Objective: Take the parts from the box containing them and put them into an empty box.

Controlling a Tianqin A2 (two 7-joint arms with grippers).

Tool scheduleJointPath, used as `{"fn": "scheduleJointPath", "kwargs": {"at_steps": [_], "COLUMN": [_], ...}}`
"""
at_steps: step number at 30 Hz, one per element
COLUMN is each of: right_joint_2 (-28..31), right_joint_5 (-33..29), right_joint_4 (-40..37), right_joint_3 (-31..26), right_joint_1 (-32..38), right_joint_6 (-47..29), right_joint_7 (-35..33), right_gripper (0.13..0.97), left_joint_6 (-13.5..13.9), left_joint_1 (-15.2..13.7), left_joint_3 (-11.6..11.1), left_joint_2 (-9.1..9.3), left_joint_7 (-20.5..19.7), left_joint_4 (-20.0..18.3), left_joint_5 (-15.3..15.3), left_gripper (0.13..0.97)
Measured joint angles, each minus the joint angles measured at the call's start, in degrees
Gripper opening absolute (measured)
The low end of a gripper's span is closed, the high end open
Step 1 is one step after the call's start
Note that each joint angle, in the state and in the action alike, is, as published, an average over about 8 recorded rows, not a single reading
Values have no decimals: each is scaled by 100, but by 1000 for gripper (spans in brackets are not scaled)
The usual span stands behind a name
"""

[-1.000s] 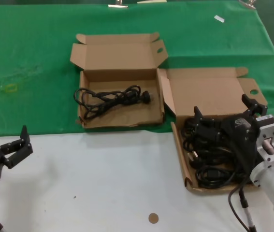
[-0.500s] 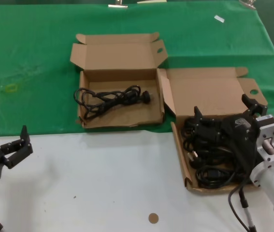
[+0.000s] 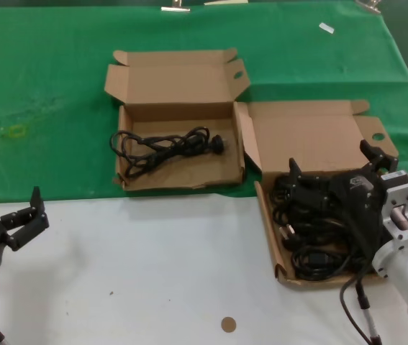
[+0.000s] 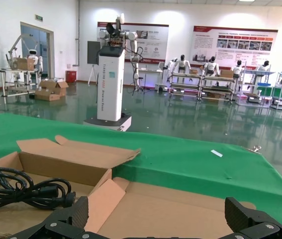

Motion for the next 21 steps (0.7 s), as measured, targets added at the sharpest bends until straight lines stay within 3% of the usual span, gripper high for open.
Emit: {"fn": "scheduleJointPath", "kwargs": {"at_steps": [21], "right_joint_2": [0], "right_joint_5": [0], "right_joint_4": [0], "right_joint_3": [0], "right_joint_1": [0], "right_joint_6": [0], "right_joint_7": [0], "right_gripper": [966], "left_joint_6": [0], "left_joint_1": [0], "left_joint_3": [0], "left_joint_2": [0], "left_joint_7": [0], "left_joint_4": [0], "left_joint_5": [0], "left_gripper": [966]}}
